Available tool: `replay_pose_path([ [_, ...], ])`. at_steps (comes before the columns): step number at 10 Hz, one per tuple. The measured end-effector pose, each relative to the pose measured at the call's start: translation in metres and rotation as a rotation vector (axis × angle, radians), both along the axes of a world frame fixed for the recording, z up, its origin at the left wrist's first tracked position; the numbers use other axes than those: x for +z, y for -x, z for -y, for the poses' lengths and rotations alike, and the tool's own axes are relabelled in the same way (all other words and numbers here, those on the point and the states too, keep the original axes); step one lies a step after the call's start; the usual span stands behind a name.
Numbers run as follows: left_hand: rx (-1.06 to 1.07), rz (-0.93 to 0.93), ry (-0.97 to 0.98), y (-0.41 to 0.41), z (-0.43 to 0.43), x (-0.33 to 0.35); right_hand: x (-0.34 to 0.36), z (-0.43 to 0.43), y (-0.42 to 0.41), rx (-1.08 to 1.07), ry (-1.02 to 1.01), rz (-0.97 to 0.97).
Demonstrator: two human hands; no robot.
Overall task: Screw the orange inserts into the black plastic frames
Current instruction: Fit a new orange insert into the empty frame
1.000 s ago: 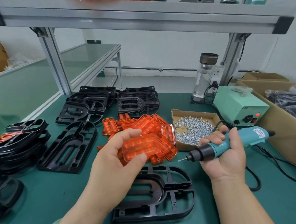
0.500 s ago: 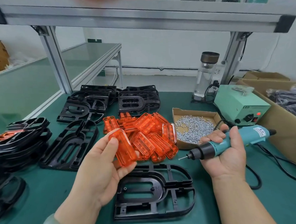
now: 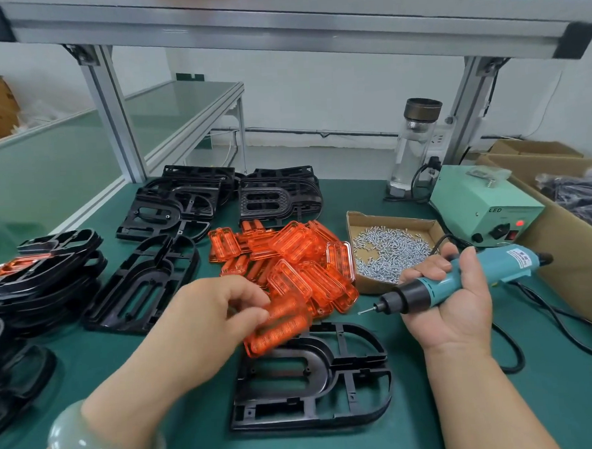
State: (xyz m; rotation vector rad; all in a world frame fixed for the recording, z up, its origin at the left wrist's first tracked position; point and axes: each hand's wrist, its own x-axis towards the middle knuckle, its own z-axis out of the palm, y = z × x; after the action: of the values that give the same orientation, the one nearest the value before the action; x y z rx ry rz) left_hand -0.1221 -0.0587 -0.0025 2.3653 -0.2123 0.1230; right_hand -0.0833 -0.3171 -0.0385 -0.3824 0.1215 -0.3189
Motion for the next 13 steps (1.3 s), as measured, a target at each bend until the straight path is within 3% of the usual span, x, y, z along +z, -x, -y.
replay_pose_path([
  [1,-0.135,0.001,-0.241,0.003,0.002,0.0,-0.001,0.0,0.0,0.005,-0.005,0.01],
  [3,-0.224,-0.086,-0.386,0.001,0.012,-0.004,-0.001,0.001,0.0,0.007,0.003,0.008],
  [13,-0.246,0.027,-0.589,0.005,0.017,-0.022,-0.001,0.0,0.001,0.004,0.015,0.015],
])
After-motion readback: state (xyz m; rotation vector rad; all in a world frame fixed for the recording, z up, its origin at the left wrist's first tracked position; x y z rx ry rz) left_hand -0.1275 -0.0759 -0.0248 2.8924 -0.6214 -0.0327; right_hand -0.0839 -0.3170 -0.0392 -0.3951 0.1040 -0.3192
